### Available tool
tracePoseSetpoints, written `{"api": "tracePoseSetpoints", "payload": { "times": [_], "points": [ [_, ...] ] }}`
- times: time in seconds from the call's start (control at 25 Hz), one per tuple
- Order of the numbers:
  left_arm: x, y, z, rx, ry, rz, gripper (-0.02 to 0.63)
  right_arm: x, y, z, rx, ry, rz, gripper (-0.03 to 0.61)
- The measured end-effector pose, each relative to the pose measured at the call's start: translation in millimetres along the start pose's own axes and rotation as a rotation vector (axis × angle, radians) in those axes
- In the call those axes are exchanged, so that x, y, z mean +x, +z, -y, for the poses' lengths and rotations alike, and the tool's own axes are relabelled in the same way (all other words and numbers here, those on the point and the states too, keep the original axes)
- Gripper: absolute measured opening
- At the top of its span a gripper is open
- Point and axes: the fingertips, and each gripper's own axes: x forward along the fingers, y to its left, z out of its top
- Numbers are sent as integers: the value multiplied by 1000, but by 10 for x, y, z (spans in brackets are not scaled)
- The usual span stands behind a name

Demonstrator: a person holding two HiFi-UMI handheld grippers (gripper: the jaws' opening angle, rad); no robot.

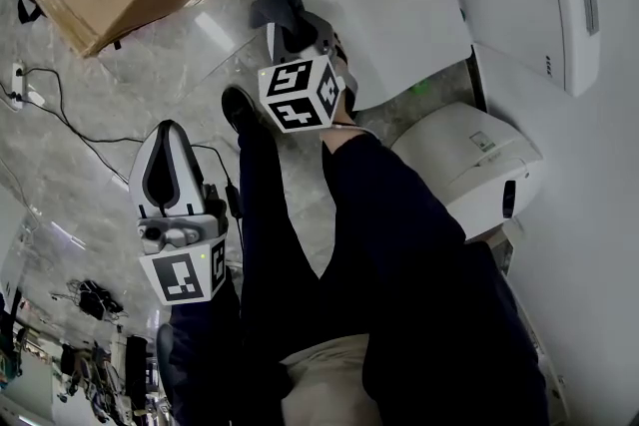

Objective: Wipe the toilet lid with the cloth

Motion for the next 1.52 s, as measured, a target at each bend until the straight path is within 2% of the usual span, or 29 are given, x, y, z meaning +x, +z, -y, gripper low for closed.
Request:
{"api": "tracePoseSetpoints", "payload": {
  "times": [0.12, 0.32, 0.52, 0.76, 1.12, 1.28, 1.52],
  "points": [
    [35, 63, 9, 4, -2, 12, 15, -454, 399, 11, 98, 46, 196, 66],
    [74, 163, -11, 10, -2, 26, 15, -1112, 936, 85, 171, 41, 464, 66],
    [147, 200, 37, 8, 0, 38, 15, -1503, 1143, 96, 216, 20, 602, 66],
    [192, 210, 12, 19, 3, 41, 15, -1647, 1124, -10, 144, 23, 641, 66],
    [213, 252, 20, 28, 14, 54, 15, -1655, 1057, 74, 143, 8, 636, 66],
    [193, 229, -12, -3, 20, 55, 15, -1684, 1085, 82, 143, -2, 652, 66],
    [187, 231, 0, -8, 25, 56, 15, -1708, 1070, 88, 155, 3, 645, 66]
  ]
}}
